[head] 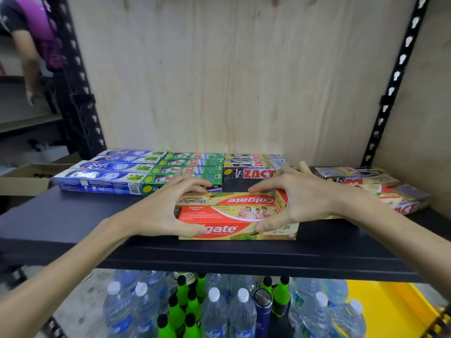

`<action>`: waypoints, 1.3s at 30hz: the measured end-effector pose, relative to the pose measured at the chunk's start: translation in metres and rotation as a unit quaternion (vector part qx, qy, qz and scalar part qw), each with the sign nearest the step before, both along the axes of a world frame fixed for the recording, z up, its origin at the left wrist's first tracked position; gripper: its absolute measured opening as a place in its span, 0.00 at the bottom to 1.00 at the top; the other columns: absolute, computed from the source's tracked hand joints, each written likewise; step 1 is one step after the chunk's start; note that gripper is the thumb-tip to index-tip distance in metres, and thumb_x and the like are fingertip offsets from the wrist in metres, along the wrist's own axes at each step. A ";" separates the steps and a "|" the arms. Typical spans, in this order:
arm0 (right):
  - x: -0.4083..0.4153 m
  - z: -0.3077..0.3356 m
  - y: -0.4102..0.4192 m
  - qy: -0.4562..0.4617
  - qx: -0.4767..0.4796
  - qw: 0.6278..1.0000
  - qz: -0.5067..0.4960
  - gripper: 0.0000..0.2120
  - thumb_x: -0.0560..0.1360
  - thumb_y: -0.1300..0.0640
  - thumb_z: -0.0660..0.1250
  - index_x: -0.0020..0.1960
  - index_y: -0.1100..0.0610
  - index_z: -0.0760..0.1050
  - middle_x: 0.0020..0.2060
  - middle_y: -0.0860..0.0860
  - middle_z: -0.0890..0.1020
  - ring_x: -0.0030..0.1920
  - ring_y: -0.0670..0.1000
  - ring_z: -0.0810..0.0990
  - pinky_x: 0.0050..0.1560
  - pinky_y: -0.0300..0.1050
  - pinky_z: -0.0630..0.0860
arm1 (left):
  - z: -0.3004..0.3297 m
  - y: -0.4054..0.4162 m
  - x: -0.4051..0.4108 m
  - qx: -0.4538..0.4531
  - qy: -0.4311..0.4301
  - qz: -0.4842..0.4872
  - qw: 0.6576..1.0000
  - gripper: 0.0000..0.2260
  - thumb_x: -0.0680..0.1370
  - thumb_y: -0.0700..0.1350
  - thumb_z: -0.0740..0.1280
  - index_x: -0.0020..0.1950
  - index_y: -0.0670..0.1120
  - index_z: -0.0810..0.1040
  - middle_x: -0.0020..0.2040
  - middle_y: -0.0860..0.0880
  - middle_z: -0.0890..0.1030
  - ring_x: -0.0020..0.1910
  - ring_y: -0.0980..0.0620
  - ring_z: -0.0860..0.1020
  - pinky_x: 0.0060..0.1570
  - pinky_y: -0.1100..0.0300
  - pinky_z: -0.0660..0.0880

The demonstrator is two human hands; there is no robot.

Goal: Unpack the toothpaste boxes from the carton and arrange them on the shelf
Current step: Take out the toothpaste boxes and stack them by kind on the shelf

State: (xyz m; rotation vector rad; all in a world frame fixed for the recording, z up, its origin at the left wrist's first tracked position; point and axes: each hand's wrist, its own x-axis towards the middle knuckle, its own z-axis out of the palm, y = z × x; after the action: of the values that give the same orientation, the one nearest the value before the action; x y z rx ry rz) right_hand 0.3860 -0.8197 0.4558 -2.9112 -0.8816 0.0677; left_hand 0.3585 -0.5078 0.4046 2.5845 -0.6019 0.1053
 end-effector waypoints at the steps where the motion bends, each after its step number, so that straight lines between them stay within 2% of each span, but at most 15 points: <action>1: -0.003 0.000 0.006 0.001 0.004 1.000 0.002 0.43 0.60 0.21 0.68 0.73 0.31 0.64 0.59 0.45 0.70 0.57 0.50 0.60 0.58 0.47 0.61 | 0.000 0.006 -0.002 -0.003 0.001 0.002 1.000 0.39 0.66 0.68 0.76 0.72 0.68 0.62 0.67 0.74 0.66 0.78 0.61 0.56 0.76 0.45 0.62; 3: -0.008 0.001 0.017 0.004 0.013 1.000 0.010 0.43 0.61 0.22 0.68 0.73 0.33 0.65 0.60 0.44 0.71 0.57 0.49 0.59 0.60 0.47 0.60 | 0.000 0.018 -0.005 -0.011 0.003 0.002 1.000 0.39 0.66 0.67 0.77 0.73 0.68 0.62 0.68 0.71 0.68 0.78 0.59 0.56 0.76 0.44 0.62; 6: -0.015 0.001 0.036 -0.012 0.026 0.999 0.026 0.42 0.63 0.23 0.69 0.73 0.36 0.67 0.63 0.40 0.75 0.57 0.45 0.61 0.65 0.47 0.59 | 0.001 0.034 -0.011 -0.017 0.002 0.004 1.000 0.38 0.67 0.64 0.78 0.72 0.69 0.62 0.69 0.69 0.69 0.77 0.68 0.53 0.77 0.50 0.59; 8: -0.020 0.000 0.047 -0.015 0.035 0.999 0.023 0.42 0.63 0.24 0.70 0.73 0.38 0.67 0.63 0.39 0.76 0.58 0.45 0.62 0.67 0.49 0.58 | 0.002 0.044 -0.015 -0.023 0.003 0.004 1.000 0.39 0.67 0.63 0.79 0.72 0.68 0.63 0.68 0.68 0.70 0.76 0.67 0.56 0.75 0.56 0.63; 10: -0.025 0.001 0.057 -0.005 0.050 0.999 0.019 0.41 0.64 0.26 0.71 0.73 0.38 0.67 0.61 0.37 0.76 0.58 0.45 0.63 0.68 0.50 0.58 | 0.004 0.055 -0.018 -0.042 0.021 0.011 0.999 0.38 0.67 0.60 0.80 0.72 0.68 0.63 0.68 0.67 0.70 0.72 0.70 0.63 0.68 0.65 0.69; 13: -0.029 0.000 0.072 0.008 0.057 0.998 0.014 0.39 0.66 0.29 0.71 0.74 0.38 0.66 0.49 0.31 0.67 0.57 0.45 0.60 0.62 0.48 0.58 | 0.006 0.070 -0.021 -0.063 0.053 0.008 0.997 0.39 0.67 0.58 0.80 0.72 0.69 0.63 0.68 0.65 0.72 0.68 0.67 0.70 0.61 0.64 0.75; 17: -0.028 -0.006 0.085 -0.006 0.057 0.998 -0.006 0.42 0.63 0.25 0.70 0.73 0.34 0.64 0.51 0.39 0.67 0.58 0.49 0.59 0.60 0.49 0.61 | 0.005 0.084 -0.025 -0.084 0.048 0.007 0.995 0.39 0.67 0.56 0.81 0.73 0.66 0.65 0.67 0.64 0.74 0.68 0.62 0.73 0.62 0.58 0.75; 20: -0.028 -0.008 0.093 -0.004 0.056 0.998 -0.005 0.43 0.62 0.24 0.69 0.74 0.33 0.63 0.55 0.43 0.67 0.58 0.48 0.59 0.61 0.49 0.60 | 0.005 0.093 -0.027 -0.106 0.056 0.002 0.993 0.39 0.68 0.51 0.82 0.73 0.64 0.66 0.67 0.61 0.74 0.68 0.61 0.74 0.64 0.58 0.75; 24: -0.030 -0.006 0.100 -0.009 0.051 0.999 0.012 0.41 0.65 0.25 0.69 0.75 0.35 0.62 0.54 0.39 0.67 0.59 0.46 0.60 0.61 0.48 0.57 | 0.005 0.097 -0.028 -0.109 0.063 -0.002 0.992 0.38 0.70 0.47 0.81 0.74 0.63 0.66 0.68 0.60 0.74 0.66 0.61 0.75 0.64 0.59 0.76; 26: -0.030 -0.005 0.100 -0.008 0.048 0.999 0.013 0.41 0.65 0.26 0.69 0.75 0.36 0.62 0.53 0.36 0.66 0.56 0.44 0.58 0.61 0.47 0.56 | 0.005 0.097 -0.028 -0.116 0.073 -0.006 0.991 0.39 0.70 0.49 0.81 0.74 0.65 0.65 0.69 0.60 0.74 0.67 0.59 0.75 0.64 0.56 0.76; 28: -0.028 -0.007 0.097 -0.017 0.059 0.998 0.023 0.42 0.65 0.24 0.68 0.75 0.36 0.63 0.57 0.34 0.71 0.56 0.43 0.58 0.63 0.47 0.56 | 0.007 0.098 -0.027 -0.113 0.068 -0.014 0.991 0.40 0.68 0.54 0.81 0.75 0.66 0.64 0.70 0.60 0.73 0.69 0.58 0.74 0.66 0.53 0.75; 30: -0.024 -0.009 0.092 -0.034 0.085 0.995 0.034 0.43 0.63 0.22 0.66 0.74 0.36 0.64 0.61 0.33 0.75 0.60 0.43 0.62 0.65 0.48 0.56 | 0.011 0.096 -0.027 -0.095 0.049 -0.022 0.994 0.43 0.66 0.61 0.80 0.76 0.67 0.63 0.71 0.63 0.70 0.71 0.60 0.70 0.68 0.52 0.72; 33: -0.021 -0.010 0.081 -0.043 0.122 0.991 0.024 0.44 0.62 0.18 0.62 0.74 0.34 0.64 0.61 0.32 0.77 0.65 0.43 0.64 0.70 0.52 0.57 | 0.020 0.076 -0.026 -0.062 0.003 -0.023 0.998 0.44 0.64 0.69 0.76 0.76 0.70 0.59 0.72 0.68 0.67 0.73 0.65 0.65 0.71 0.54 0.68; 35: -0.021 -0.009 0.070 -0.053 0.134 0.989 0.016 0.43 0.63 0.18 0.61 0.74 0.34 0.64 0.62 0.32 0.77 0.66 0.43 0.65 0.71 0.53 0.56 | 0.025 0.052 -0.022 -0.061 -0.027 -0.016 0.998 0.40 0.66 0.72 0.71 0.75 0.71 0.59 0.71 0.69 0.67 0.72 0.68 0.64 0.71 0.57 0.66; 39: -0.020 -0.003 0.033 -0.079 0.164 0.983 -0.014 0.39 0.67 0.19 0.54 0.73 0.35 0.67 0.63 0.33 0.76 0.65 0.41 0.66 0.67 0.51 0.57 | 0.033 -0.005 0.001 -0.105 -0.080 0.003 0.991 0.31 0.74 0.71 0.64 0.75 0.64 0.65 0.65 0.68 0.75 0.67 0.69 0.69 0.69 0.59 0.66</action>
State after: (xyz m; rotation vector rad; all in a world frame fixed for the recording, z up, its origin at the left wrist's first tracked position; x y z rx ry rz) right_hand 0.3660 -0.7866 0.4523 -2.6447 -0.7863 -0.2873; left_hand 0.3592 -0.5124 0.4374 2.3882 -0.6067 0.3613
